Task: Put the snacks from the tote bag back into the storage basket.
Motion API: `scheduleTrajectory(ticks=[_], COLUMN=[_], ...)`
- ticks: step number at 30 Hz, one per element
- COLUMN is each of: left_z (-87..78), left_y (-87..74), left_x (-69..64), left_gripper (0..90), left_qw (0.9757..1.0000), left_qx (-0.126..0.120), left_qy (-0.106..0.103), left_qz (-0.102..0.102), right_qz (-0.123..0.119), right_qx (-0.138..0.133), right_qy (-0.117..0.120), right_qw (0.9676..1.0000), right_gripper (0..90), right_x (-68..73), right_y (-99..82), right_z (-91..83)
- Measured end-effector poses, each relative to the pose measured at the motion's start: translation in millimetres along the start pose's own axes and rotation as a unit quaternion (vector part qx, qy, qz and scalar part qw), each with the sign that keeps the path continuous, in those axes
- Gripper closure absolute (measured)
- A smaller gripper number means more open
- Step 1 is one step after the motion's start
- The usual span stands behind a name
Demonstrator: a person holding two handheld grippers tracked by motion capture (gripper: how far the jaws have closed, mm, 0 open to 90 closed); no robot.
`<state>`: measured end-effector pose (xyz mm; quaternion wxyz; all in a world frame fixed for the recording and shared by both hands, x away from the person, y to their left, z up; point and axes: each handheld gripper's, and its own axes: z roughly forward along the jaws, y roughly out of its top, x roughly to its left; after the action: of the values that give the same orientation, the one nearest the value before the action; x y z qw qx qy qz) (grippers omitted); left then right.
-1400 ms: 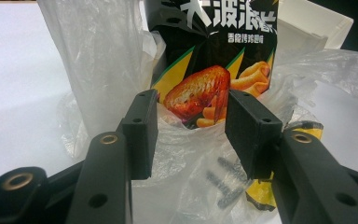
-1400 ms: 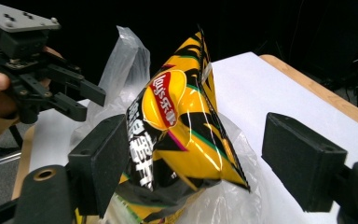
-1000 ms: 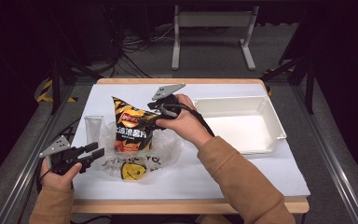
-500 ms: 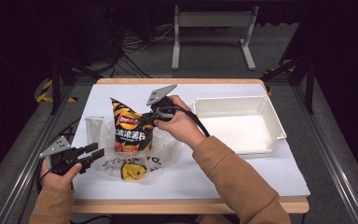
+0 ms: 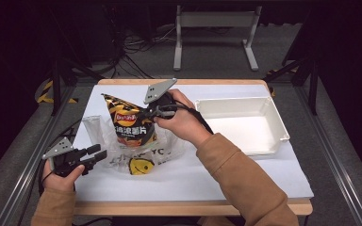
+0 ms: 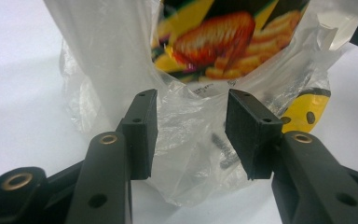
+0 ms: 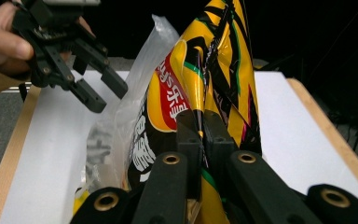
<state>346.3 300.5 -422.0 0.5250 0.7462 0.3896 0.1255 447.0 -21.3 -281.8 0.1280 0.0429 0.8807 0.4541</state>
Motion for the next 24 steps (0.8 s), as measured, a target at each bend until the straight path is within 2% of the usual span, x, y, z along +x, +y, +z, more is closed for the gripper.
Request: scheduleTrajectory(ticks=[6, 9, 18, 24], left_z=[4.2, 8.2, 5.6, 6.7], left_y=[1.4, 2.5, 1.6, 2.0], left_x=[-4.3, -7.7, -6.1, -6.7], left_gripper=[53.8, 53.5, 53.1, 47.8], left_qw=[1.0000, 0.9998, 0.9999, 0.9999], left_qx=[0.004, 0.012, 0.004, 0.006], left_qy=[-0.002, -0.004, 0.002, 0.007], left_qz=[0.005, 0.016, 0.012, 0.012], right_qz=[-0.007, -0.011, -0.026, -0.033], right_qx=[-0.015, -0.031, -0.049, -0.054], right_qy=[-0.007, -0.006, -0.016, -0.023], right_qw=[0.9998, 0.9995, 0.9983, 0.9977], right_gripper=[87.8, 87.8, 87.8, 87.8], right_x=[-0.2, -0.2, -1.3, -3.4], right_y=[11.1, 19.2, 38.0, 44.1], right_z=[-11.9, -18.6, -43.3, -61.4])
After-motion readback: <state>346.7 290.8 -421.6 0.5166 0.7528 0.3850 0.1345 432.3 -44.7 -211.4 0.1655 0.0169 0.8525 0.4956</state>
